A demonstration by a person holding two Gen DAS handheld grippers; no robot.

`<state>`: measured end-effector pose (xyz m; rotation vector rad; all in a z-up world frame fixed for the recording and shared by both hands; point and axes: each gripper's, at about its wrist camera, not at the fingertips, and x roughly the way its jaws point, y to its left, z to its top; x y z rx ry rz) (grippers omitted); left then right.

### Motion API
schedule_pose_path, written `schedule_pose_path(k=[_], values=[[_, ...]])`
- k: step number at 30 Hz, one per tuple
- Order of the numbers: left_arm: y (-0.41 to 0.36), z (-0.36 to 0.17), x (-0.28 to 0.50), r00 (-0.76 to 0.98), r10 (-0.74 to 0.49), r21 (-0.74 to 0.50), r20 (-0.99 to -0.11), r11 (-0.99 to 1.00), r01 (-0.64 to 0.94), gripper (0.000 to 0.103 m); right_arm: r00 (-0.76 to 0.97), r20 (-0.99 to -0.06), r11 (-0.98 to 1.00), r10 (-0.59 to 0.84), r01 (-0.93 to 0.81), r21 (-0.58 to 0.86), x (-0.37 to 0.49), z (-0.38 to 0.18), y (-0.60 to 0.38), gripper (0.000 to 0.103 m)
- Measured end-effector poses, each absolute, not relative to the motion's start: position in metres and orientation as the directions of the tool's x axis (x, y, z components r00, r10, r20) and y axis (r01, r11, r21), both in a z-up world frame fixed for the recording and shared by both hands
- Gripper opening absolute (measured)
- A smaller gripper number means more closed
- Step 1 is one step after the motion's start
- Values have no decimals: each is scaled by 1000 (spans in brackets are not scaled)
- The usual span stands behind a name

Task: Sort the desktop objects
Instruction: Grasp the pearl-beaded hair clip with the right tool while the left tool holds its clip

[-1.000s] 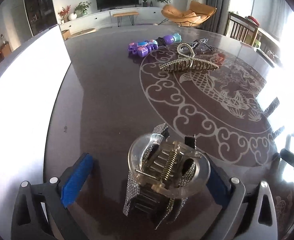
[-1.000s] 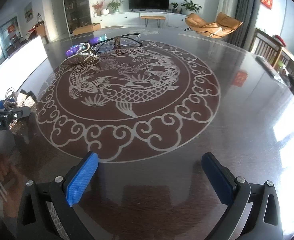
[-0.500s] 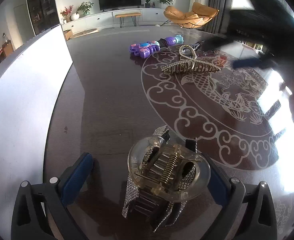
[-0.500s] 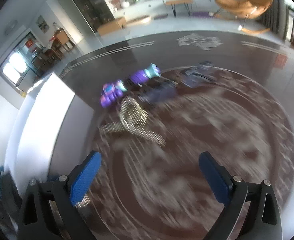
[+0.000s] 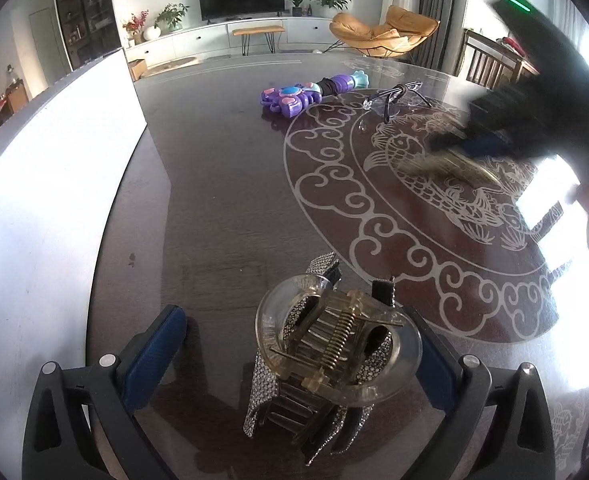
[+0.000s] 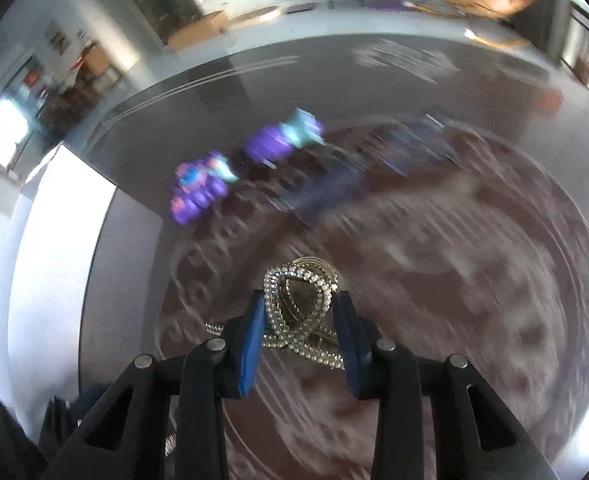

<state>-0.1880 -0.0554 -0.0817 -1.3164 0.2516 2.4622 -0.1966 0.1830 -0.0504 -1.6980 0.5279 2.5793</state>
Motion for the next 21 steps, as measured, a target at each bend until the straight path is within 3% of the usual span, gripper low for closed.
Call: schedule_pose_path(k=[5, 11, 14, 16, 18, 21], values=[[-56, -82, -188, -515, 210, -3, -831, -928, -373, 103, -442, -876, -894, -194, -288, 343, -97, -50, 212, 37], [-57, -82, -188, -515, 210, -3, -831, -928, -373, 103, -463, -833, -924, -303, -72, 377, -1, -50, 211, 62], [-56, -82, -187, -515, 210, -3, -831, -928, -373, 103, -483, -823, -951, -299, 79, 299, 24, -45, 207, 72], [-56, -82, -187, -515, 210, -3, -831, -928, -373, 103, -482, -841, -966, -247, 188, 176, 29, -43, 210, 89], [-56, -82, -187, -515, 209, -2, -831, -928, -373, 103, -461, -866, -963, -191, 261, 74, 19, -48, 212, 91], [-56, -81, -187, -515, 207, 0, -832, -928, -373, 103, -448, -869, -956, -212, 279, 89, -6, -56, 216, 93]])
